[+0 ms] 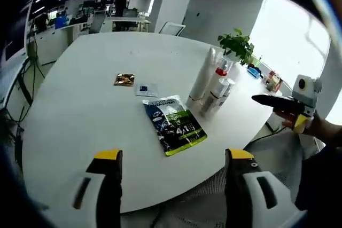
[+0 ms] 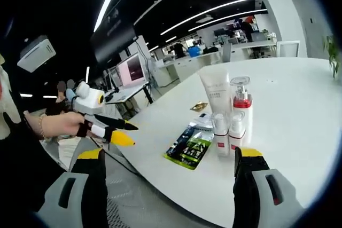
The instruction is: Arrange the skincare products in the storage area until every visible bottle or jar stands upright without overlapping.
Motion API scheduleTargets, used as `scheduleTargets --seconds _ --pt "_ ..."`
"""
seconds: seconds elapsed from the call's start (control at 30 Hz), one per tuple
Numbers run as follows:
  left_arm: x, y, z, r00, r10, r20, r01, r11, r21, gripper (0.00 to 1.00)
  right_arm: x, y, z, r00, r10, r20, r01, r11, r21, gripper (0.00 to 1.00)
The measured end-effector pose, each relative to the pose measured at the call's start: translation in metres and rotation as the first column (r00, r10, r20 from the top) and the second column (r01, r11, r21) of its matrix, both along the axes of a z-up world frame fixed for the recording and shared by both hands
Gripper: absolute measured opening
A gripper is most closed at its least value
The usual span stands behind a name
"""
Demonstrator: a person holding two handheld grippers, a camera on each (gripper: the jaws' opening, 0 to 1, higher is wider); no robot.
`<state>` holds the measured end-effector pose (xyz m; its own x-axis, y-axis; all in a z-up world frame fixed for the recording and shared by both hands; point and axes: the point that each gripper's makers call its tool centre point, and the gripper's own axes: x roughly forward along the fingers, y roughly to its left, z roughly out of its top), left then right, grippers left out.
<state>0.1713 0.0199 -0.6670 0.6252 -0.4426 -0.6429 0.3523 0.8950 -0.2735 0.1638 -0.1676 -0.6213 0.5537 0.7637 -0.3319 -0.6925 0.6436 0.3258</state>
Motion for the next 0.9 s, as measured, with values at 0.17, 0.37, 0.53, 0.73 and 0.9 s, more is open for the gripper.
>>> scheduleTargets --seconds 0.17,0.37,0.53,0.73,0.9 --pt "-0.013 0.008 0.010 0.999 0.026 0.019 -0.026 1.000 -0.006 0.78 0.000 -0.003 0.002 1.000 -0.008 0.001 0.008 1.000 0.005 1.00" --pt "-0.024 0.020 0.012 0.998 0.051 0.033 -0.051 0.999 0.002 0.80 -0.001 -0.007 0.001 1.000 -0.014 -0.001 0.014 1.000 -0.004 1.00" --pt "-0.025 0.019 0.015 0.998 0.054 0.040 -0.053 0.998 -0.014 0.84 -0.002 -0.008 0.002 1.000 -0.017 -0.003 0.017 1.000 -0.004 1.00" --pt "-0.024 0.016 0.017 0.998 0.041 0.052 -0.040 0.999 -0.017 0.91 -0.004 -0.007 -0.001 1.000 -0.018 -0.002 0.018 1.000 -0.013 1.00" --pt "-0.024 0.015 0.018 0.998 0.035 0.052 -0.035 0.999 -0.005 0.94 -0.007 -0.006 -0.004 1.000 -0.012 0.016 0.013 0.999 -0.040 1.00"
